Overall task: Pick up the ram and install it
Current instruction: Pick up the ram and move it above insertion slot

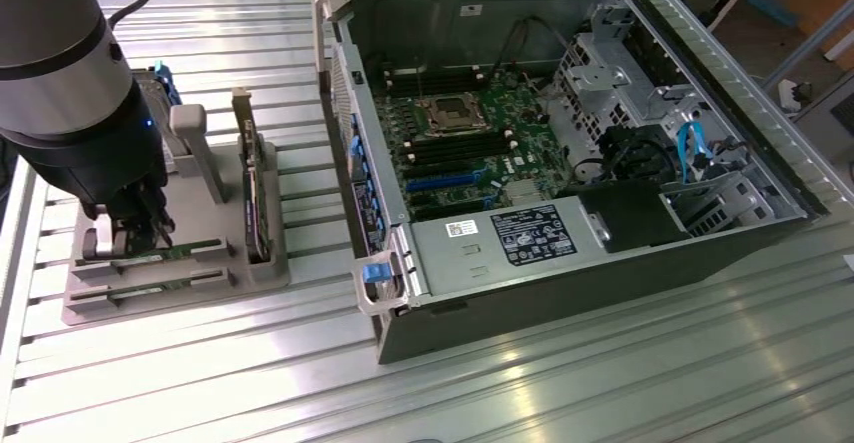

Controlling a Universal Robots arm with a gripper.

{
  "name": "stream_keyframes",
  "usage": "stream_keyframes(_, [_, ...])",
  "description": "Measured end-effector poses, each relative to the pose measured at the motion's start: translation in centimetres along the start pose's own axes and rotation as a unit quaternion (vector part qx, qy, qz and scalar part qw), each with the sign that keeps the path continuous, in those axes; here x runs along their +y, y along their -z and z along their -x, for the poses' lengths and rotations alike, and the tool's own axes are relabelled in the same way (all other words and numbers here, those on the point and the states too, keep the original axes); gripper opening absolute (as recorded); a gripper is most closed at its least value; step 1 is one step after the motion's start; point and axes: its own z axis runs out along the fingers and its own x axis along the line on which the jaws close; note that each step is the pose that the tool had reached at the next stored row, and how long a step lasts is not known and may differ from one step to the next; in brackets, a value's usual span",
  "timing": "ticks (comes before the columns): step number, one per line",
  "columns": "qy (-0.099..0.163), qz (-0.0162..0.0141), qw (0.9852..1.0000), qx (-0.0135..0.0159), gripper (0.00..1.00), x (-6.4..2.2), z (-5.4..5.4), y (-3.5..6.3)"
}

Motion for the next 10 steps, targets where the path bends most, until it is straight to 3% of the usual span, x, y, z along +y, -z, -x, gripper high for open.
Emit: stream_keyframes(10, [0.0,-0.0001,1.0,-0.0001,0.23,-0.05,-0.36,-0.03])
